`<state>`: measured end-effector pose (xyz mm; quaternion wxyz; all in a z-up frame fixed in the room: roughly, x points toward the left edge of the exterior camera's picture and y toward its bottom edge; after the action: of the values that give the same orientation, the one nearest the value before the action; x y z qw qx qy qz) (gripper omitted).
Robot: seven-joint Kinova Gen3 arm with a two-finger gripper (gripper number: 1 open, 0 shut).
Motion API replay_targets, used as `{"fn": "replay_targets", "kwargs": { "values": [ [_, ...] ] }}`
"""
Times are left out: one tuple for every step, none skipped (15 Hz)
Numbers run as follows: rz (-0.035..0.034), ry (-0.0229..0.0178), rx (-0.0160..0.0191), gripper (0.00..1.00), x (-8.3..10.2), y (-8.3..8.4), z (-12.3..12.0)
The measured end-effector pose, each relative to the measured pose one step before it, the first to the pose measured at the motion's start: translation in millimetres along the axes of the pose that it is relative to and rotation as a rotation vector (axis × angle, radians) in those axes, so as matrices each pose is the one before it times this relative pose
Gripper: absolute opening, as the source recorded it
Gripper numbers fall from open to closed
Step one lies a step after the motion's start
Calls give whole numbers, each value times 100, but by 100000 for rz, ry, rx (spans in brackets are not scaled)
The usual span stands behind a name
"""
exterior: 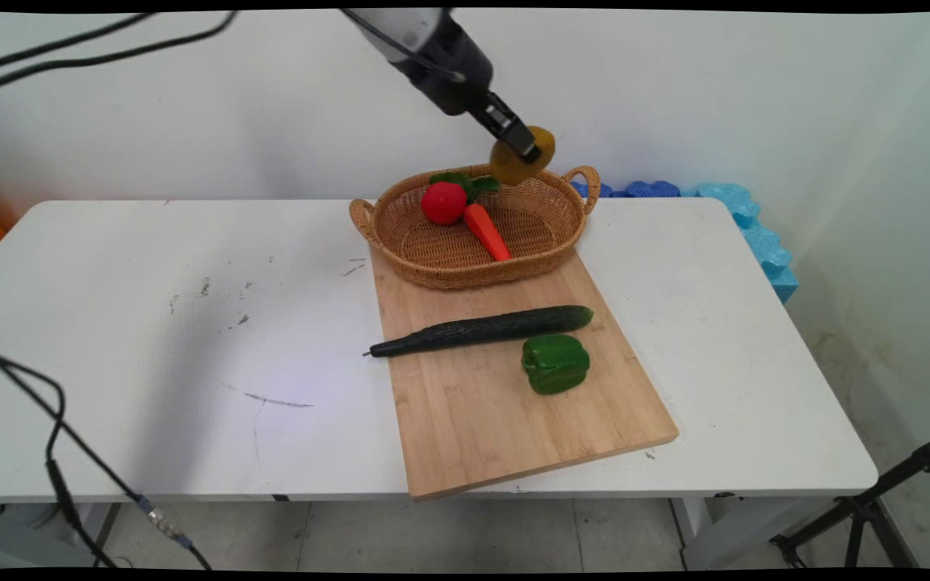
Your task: Place the picked object on the cutting board
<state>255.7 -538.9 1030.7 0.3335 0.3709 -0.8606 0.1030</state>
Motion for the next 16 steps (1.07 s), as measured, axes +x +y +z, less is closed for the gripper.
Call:
{"fn": "replay_targets", "kwargs": {
  "values": [
    [1556, 293, -1522, 0, -612, 605, -1513],
    [1544, 118, -1438, 0, -722, 572, -1393],
    [1327, -68, -1354, 0, -818, 554, -1221],
    [1207, -237, -1299, 0, -777, 527, -939],
    [1267, -372, -1442, 0, -971, 541, -913],
    [1095, -397, -1123, 0, -870, 428, -640],
    [1341, -687, -1248, 0, -1106, 496, -589],
    [1263, -692, -1004, 0, -1176, 422, -417],
    [1136, -732, -871, 0, -1093, 348, -180],
    [671, -542, -529, 0, -695, 231, -25],
    [1070, -773, -758, 0, -1136, 311, 46],
    [1271, -1064, -885, 0, -1325, 385, 229],
    [1170, -1005, -843, 0, -1353, 390, 394],
    [833, -773, -622, 0, -1049, 305, 421],
    [891, -1047, -781, 0, -1268, 401, 630],
    [680, -927, -549, 0, -1123, 342, 713]
  ]
}}
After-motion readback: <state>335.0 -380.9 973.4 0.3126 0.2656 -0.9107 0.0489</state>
